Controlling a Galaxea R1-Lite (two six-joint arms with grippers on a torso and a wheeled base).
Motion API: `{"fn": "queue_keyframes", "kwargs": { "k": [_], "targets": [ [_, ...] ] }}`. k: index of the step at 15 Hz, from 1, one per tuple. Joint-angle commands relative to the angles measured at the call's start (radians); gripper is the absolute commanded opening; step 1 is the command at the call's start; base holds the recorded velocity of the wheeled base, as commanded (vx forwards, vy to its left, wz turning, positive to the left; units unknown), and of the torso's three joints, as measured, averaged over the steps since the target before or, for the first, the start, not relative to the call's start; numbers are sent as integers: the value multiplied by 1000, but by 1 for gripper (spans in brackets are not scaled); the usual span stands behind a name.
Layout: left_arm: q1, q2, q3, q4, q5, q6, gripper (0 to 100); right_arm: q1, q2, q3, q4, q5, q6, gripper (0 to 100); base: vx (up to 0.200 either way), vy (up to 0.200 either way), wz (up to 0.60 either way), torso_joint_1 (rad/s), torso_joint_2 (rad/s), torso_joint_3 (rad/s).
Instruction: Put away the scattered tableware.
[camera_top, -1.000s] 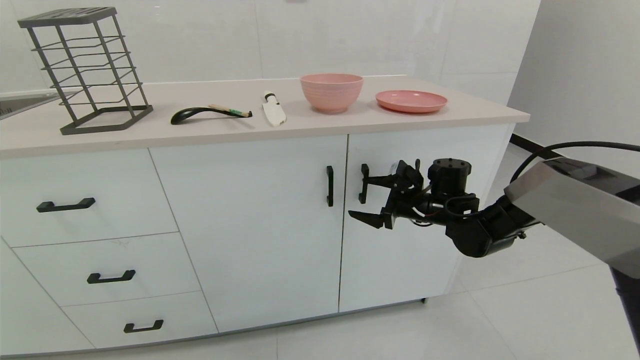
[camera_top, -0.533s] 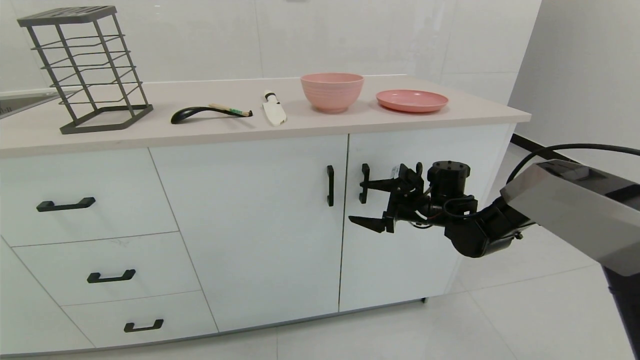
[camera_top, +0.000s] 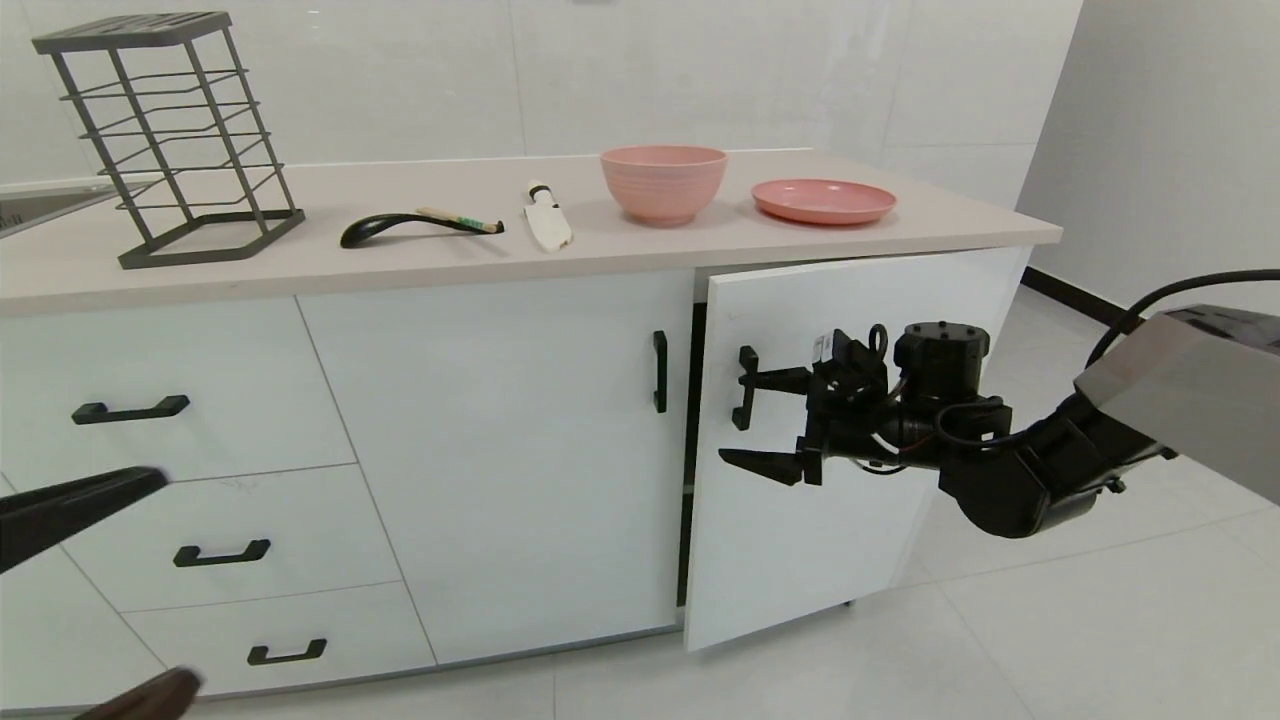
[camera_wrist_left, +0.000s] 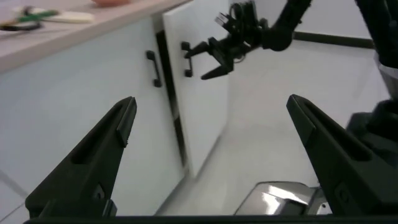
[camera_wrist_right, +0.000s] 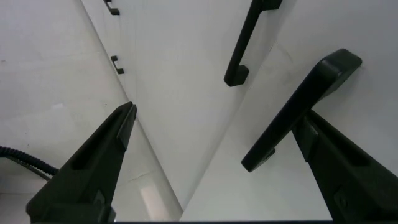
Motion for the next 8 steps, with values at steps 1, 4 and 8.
{"fn": "queue_keyframes", "kwargs": {
  "k": [1,4,8],
  "targets": [
    [-238,610,-85,-302,-42,5,100,4,-44,48,-1,4,-9,100,0,0,0,0,0,0],
    [-312,1097,-306,-638,-64,3,100,19,-64,100,-10,4,-17,100,0,0,0,0,0,0],
    [-328,1348,-653,-633,-137,-22,100,22,-116,134,-7,28,-20,100,0,0,0,0,0,0]
  ]
}}
